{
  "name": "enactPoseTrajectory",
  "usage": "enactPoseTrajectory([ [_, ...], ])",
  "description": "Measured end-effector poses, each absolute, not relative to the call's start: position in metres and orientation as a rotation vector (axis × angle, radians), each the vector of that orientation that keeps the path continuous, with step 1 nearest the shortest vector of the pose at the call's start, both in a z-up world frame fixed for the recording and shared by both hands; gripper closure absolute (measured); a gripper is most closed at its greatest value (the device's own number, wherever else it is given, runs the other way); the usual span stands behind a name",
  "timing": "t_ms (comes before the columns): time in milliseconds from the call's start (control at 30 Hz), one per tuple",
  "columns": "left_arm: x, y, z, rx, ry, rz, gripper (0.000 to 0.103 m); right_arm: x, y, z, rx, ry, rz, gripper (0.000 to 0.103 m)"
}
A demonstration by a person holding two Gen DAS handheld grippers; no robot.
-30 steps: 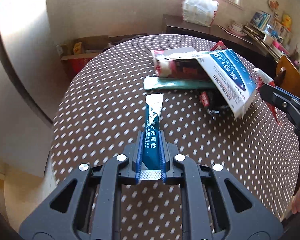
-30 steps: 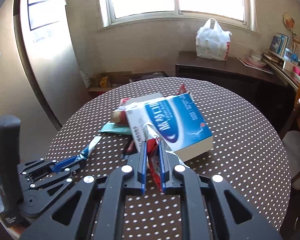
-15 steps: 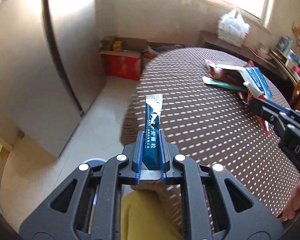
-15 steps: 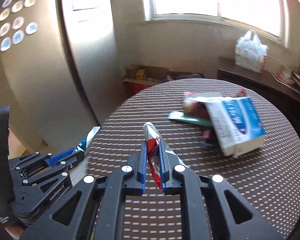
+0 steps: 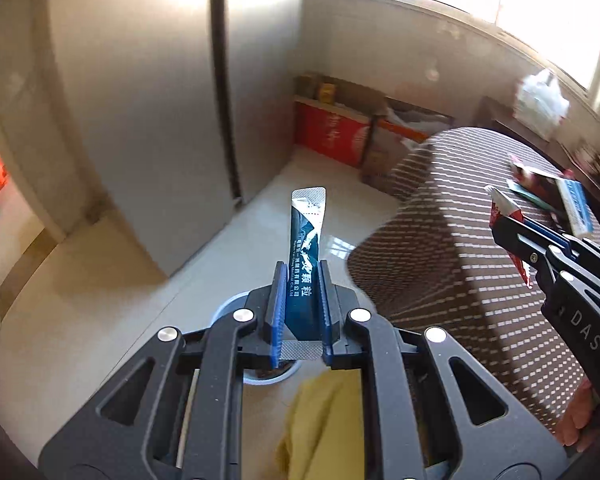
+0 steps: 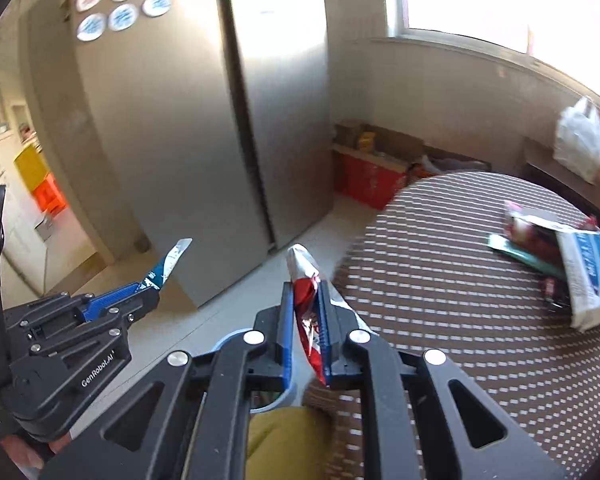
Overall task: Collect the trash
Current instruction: 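Carry the red-white wrapper and blue sachet over the wastebasket, then open both tools to drop the wrapper and sachet into the wastebasket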
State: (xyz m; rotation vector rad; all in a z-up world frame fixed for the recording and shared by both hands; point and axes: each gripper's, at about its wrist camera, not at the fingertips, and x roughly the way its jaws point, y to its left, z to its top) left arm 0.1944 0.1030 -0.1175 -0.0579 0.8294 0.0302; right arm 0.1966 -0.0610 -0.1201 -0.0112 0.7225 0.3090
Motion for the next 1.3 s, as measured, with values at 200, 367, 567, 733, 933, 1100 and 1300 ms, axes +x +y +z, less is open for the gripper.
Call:
enactPoseTrajectory([
  [200,0.194,0.139,-0.131,-0.087,0.860,0.092,0.088,0.204,-0.015,-0.129,-0.051,0.752,0.380,0.092],
  [367,0.204,0.157,-0.147,-0.108,0.897,0.112,0.088,0.217,0.009,-0.138,-0.075,0.781,0.402,0.092],
  [567,0.217,0.175,-0.162,-0.125,0.899,0.188,0.021,0.229,0.024,-0.147,-0.094,0.818,0.409,0.092],
  [733,0.219,0.193,-0.173,-0.144,0.921,0.218,0.022,0.238,0.034,-0.159,-0.107,0.850,0.413,0.092],
  [933,0.213,0.211,-0.177,-0.160,0.920,0.252,0.021,0.245,0.045,-0.173,-0.128,0.883,0.436,0.092],
  [1100,0.200,0.223,-0.178,-0.175,0.918,0.281,0.022,0.245,0.062,-0.181,-0.134,0.909,0.479,0.089],
  [1300,0.187,0.230,-0.175,-0.175,0.916,0.308,0.021,0.242,0.071,-0.186,-0.133,0.916,0.501,0.047],
])
